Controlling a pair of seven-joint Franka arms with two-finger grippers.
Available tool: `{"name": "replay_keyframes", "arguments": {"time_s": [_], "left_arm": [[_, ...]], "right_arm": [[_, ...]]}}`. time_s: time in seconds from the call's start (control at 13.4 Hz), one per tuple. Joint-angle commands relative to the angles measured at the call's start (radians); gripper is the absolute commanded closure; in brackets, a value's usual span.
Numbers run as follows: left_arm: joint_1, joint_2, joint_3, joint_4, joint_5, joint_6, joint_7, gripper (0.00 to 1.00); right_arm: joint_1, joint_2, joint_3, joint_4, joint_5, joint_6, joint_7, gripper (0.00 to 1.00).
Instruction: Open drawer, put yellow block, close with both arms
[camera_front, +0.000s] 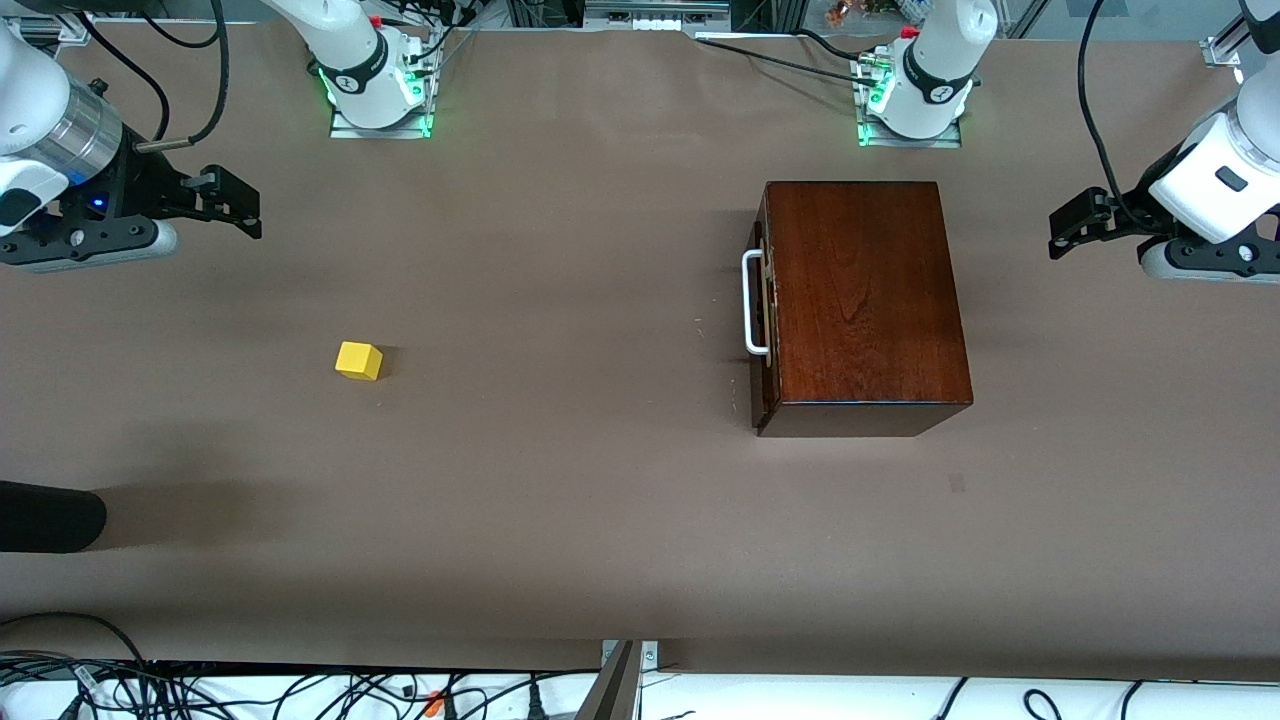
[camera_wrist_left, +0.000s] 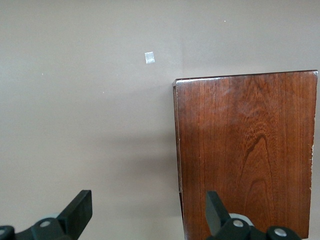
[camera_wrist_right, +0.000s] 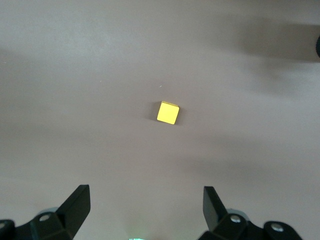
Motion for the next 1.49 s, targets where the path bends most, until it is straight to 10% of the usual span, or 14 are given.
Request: {"name": "replay_keyframes", "arguments": {"time_s": [0.0, 0.97, 1.41], "left_arm": [[0.004, -0.007, -0.007, 0.021, 0.014, -0.022, 0.006, 0.0], [-0.008, -0.01, -0.047, 0.046, -0.025, -0.046, -0.069, 0.0], [-0.018, 0.08, -0.41, 0.153, -0.023, -0.045, -0.501, 0.0]], "right_arm": [[0.0, 0.007, 0.003, 0.026, 0.007, -0.02, -0.007, 0.0], [0.0, 0.007, 0.006, 0.026, 0.007, -0.02, -0.006, 0.0], [0.0, 0.007, 0.006, 0.026, 0.007, -0.02, -0.007, 0.0]]}}
